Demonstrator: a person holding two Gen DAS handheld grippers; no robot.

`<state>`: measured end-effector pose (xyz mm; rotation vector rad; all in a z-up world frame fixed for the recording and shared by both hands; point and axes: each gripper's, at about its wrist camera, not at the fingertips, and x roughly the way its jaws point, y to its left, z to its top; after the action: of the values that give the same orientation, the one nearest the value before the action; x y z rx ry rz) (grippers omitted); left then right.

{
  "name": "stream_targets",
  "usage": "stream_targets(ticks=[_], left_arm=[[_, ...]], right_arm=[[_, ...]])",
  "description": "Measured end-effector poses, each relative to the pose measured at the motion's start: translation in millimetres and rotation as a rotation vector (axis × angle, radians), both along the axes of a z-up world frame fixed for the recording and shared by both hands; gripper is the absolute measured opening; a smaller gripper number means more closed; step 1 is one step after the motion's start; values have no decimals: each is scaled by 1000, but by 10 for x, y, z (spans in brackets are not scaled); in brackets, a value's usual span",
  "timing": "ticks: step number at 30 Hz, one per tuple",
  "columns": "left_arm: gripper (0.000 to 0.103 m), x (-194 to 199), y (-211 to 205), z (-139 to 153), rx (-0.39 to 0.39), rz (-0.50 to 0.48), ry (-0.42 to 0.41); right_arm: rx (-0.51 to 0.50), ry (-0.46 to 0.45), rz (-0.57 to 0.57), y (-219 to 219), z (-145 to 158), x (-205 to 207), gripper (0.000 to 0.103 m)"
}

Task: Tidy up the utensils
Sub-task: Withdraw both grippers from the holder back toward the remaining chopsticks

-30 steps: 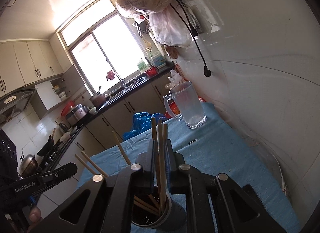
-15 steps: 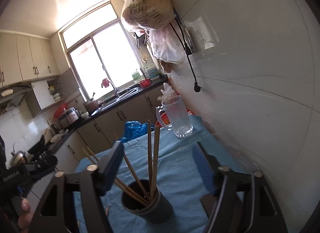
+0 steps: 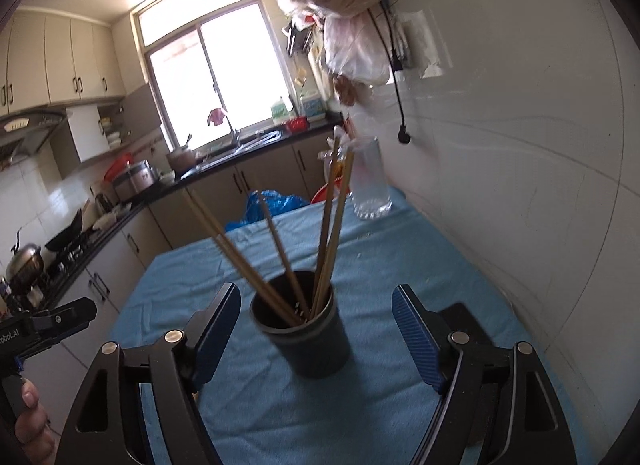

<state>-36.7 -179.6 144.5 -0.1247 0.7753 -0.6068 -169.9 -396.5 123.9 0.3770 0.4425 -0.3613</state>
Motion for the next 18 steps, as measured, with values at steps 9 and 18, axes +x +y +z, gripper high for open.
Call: stream_targets(ticks=[9,18], left_arm=[[61,-133,652,-86,4,97,45],[61,-359,1049,97,-24,136,20]], right_arm=[[-6,26,59,288,-2,-57,82],[-28,2,119,650,184,-205,82]])
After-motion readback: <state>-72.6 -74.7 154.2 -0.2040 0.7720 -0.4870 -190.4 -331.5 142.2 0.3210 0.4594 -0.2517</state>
